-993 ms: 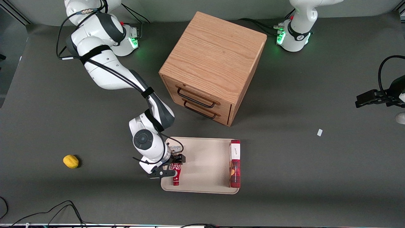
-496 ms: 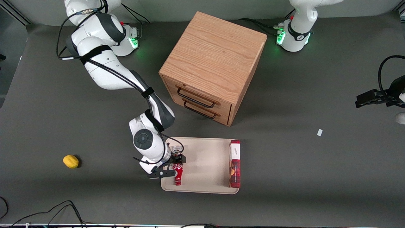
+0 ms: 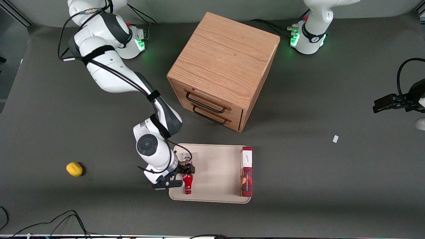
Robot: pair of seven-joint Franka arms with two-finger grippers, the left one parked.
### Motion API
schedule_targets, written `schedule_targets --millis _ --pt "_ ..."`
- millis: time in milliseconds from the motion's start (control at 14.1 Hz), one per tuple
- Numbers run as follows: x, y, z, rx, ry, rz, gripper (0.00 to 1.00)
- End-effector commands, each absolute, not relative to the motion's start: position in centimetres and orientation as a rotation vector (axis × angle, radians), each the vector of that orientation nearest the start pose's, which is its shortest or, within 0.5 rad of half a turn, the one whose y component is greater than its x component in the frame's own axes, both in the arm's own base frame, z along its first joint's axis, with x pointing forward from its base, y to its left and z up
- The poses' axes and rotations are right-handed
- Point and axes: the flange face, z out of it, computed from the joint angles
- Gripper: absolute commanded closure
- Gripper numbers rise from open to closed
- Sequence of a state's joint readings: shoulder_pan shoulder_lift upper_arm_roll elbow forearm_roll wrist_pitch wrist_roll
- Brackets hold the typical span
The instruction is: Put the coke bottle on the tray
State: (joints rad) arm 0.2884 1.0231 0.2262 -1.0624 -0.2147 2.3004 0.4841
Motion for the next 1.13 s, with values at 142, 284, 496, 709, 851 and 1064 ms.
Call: schedule_targets --millis 142,284,496,709,851,1064 --pt "72.0 28.3 34.0 -3.058 0.027 -0.342 0.00" --pt "70.3 26.4 37.6 -3.083 0.047 -0.318 0.00" --pt "66.5 21.7 42.5 -3.066 0.182 -0.264 0.00" --pt "61.7 15.7 45.8 -3.032 0.175 -0.214 0.00" --pt "57.3 12.6 48.2 -3.034 0.182 -0.221 0.00" --pt "52.3 8.7 51.1 -3.041 0.203 -0.196 0.00"
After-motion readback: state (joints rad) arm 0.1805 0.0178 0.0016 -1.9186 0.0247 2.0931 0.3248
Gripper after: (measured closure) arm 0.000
